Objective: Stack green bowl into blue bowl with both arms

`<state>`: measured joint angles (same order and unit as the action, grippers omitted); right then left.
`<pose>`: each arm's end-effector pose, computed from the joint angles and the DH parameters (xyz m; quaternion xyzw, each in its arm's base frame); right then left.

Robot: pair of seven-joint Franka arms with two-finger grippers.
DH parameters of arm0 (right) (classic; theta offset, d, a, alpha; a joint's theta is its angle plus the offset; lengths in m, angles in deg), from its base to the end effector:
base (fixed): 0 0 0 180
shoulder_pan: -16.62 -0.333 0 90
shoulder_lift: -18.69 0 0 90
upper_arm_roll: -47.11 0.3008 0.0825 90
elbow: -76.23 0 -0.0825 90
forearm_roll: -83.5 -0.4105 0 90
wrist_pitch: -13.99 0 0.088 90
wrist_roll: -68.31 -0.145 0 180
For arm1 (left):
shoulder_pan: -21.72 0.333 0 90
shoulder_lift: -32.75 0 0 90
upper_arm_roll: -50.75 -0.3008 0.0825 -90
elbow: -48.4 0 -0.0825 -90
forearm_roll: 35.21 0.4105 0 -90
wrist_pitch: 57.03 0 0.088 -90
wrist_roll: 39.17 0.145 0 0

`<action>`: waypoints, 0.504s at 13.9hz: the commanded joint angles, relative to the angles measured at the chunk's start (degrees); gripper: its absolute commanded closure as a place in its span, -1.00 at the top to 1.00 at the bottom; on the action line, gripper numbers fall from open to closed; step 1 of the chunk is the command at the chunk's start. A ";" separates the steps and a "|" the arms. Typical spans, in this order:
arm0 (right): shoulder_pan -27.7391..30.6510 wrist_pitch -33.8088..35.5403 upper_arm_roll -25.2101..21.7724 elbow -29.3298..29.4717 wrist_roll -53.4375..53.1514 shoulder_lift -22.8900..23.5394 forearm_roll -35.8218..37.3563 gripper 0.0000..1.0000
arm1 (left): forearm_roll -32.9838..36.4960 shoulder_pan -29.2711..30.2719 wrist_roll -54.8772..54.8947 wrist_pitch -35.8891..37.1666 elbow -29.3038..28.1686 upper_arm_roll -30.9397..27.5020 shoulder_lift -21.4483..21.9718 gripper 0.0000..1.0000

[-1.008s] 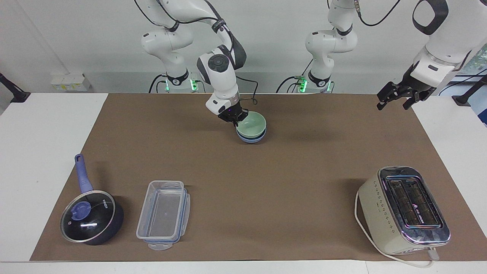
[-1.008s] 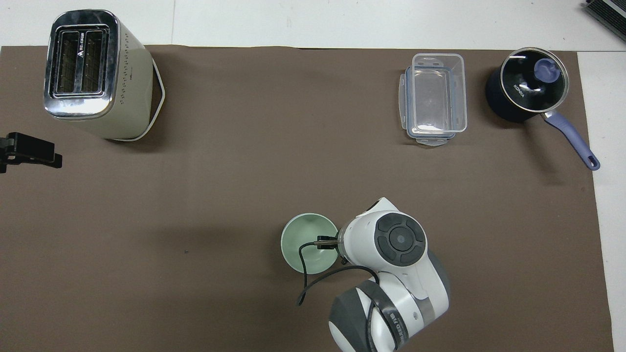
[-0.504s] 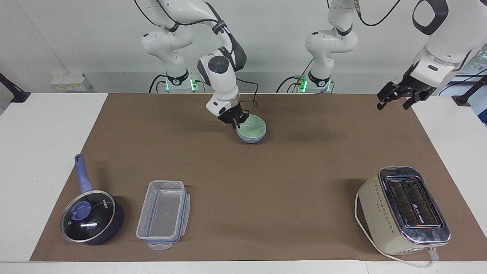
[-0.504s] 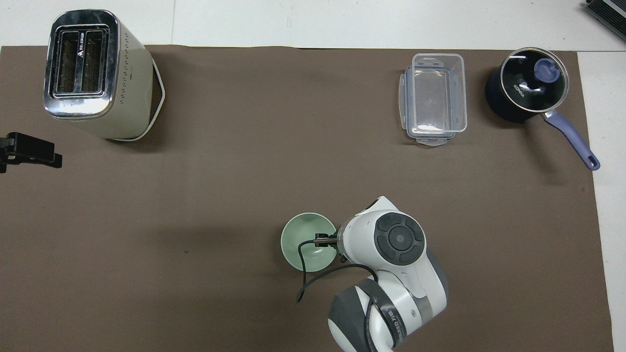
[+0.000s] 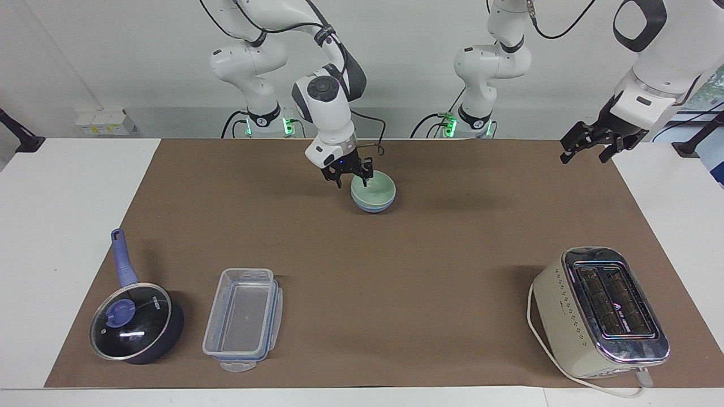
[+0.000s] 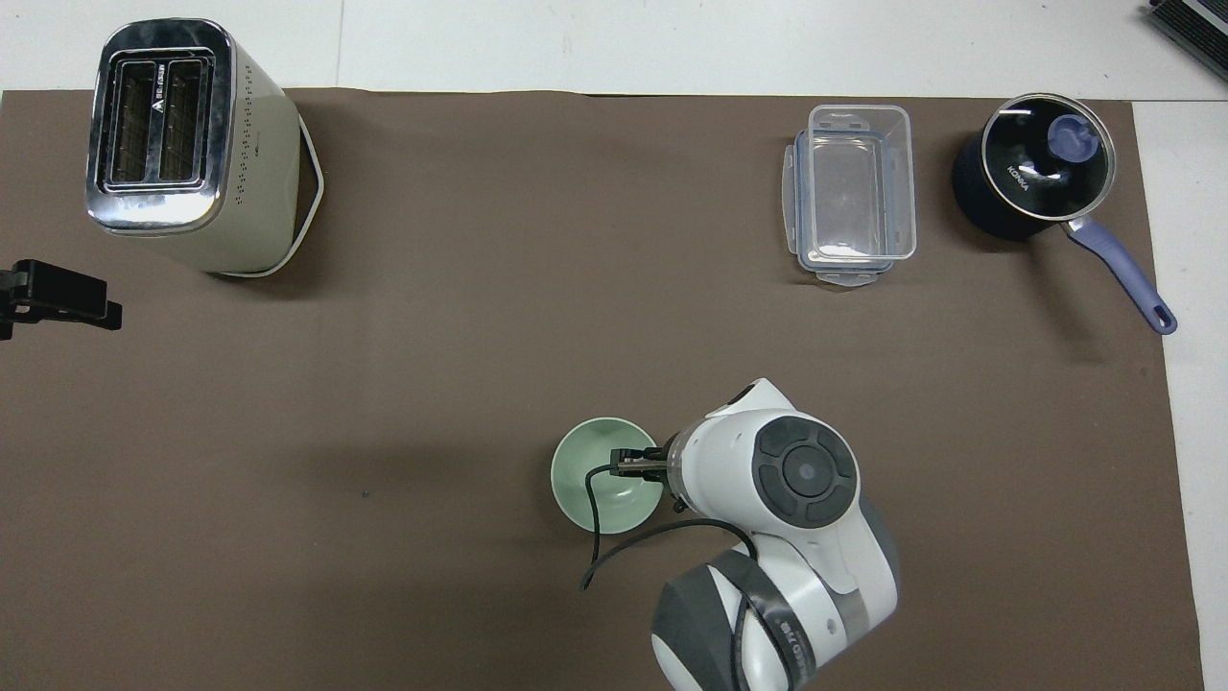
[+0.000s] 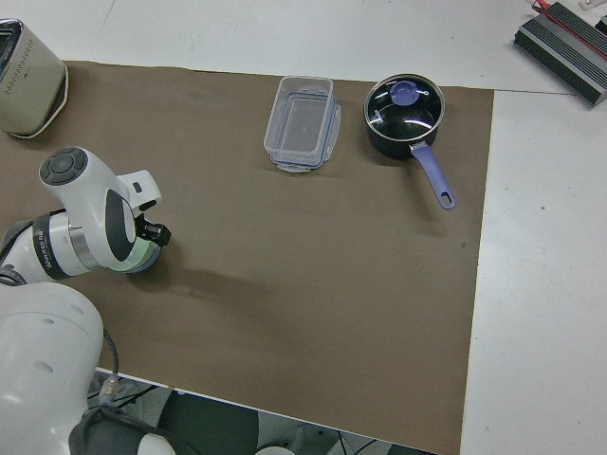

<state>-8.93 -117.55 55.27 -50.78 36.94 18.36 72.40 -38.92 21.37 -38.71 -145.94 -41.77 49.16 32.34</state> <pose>0.4603 0.3187 0.3189 -0.9955 0.0407 0.0046 0.0856 0.5798 0.0030 0.5643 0.9994 0.0067 -0.0141 0.0325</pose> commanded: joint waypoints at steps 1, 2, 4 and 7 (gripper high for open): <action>4.09 5.05 -0.16 0.01 -0.36 -5.45 -0.25 1.00 | 0.90 0.44 0.42 1.55 1.40 0.18 -0.47 1.00; 5.85 5.41 -0.25 0.01 -0.27 -6.69 -0.07 1.00 | 0.90 0.44 0.42 1.46 1.40 0.18 -0.47 1.00; 10.68 5.76 -0.25 0.97 0.95 -8.36 1.24 1.00 | 0.90 0.44 0.42 1.46 1.40 0.18 -0.47 1.00; 17.97 12.59 -0.25 7.71 4.81 -8.02 4.75 1.00 | 0.90 0.44 0.42 1.46 1.40 0.27 -0.47 1.00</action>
<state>5.05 -109.44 54.52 -47.73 39.47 9.68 74.93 -38.92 21.37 -38.71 -145.94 -41.77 49.16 32.34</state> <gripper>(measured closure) 0.000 0.000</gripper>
